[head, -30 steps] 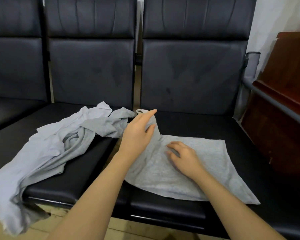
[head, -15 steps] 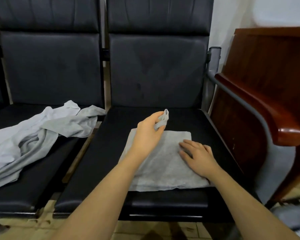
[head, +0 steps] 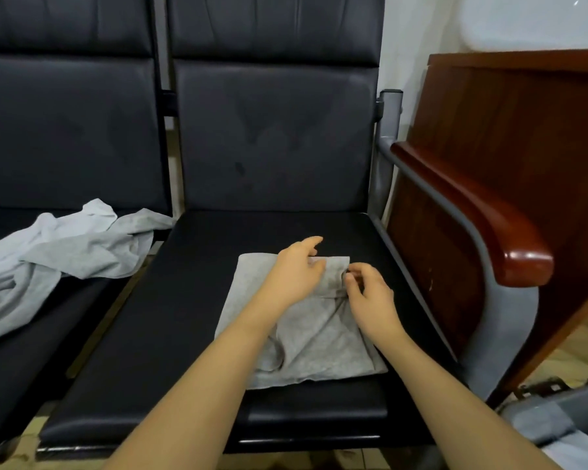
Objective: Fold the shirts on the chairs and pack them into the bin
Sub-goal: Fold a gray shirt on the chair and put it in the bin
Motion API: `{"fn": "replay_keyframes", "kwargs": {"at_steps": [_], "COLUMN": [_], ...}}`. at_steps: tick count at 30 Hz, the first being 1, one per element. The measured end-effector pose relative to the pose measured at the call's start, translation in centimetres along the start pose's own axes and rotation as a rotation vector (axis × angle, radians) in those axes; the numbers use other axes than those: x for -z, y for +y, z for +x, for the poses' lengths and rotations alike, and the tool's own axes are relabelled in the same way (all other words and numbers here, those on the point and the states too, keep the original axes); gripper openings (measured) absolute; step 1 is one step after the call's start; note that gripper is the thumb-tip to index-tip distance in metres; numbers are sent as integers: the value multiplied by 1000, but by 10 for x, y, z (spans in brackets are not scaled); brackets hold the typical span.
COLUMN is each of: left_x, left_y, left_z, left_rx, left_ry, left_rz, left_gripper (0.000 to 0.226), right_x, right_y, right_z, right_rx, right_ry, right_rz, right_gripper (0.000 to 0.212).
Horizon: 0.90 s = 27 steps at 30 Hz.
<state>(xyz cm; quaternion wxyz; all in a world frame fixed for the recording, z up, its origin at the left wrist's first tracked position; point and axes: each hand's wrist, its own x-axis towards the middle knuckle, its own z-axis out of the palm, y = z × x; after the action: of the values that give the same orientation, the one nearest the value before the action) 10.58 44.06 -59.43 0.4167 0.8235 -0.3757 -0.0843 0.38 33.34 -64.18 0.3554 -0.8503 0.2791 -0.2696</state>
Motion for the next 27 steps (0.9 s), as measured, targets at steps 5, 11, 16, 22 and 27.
{"fn": "replay_keyframes", "kwargs": {"at_steps": [5, 11, 16, 22, 27], "left_x": [15, 17, 23, 25, 39], "left_y": [-29, -65, -83, -87, -85], "left_z": [-9, -21, -18, -6, -11], "left_rx": [-78, -73, 68, 82, -7], "left_ry": [89, -73, -217, -166, -105], "left_rz": [188, 375, 486, 460, 387], "left_gripper": [34, 40, 49, 52, 48], "right_x": [-6, -24, -28, -39, -37], "right_y": [-12, -34, -9, -9, -19], "right_z": [10, 14, 26, 38, 36], "right_rx": [189, 275, 126, 26, 131], "right_ry": [-23, -245, -481, -450, -366], "right_rz": [-150, -115, -603, -650, -565], "right_gripper": [25, 37, 58, 64, 50]}}
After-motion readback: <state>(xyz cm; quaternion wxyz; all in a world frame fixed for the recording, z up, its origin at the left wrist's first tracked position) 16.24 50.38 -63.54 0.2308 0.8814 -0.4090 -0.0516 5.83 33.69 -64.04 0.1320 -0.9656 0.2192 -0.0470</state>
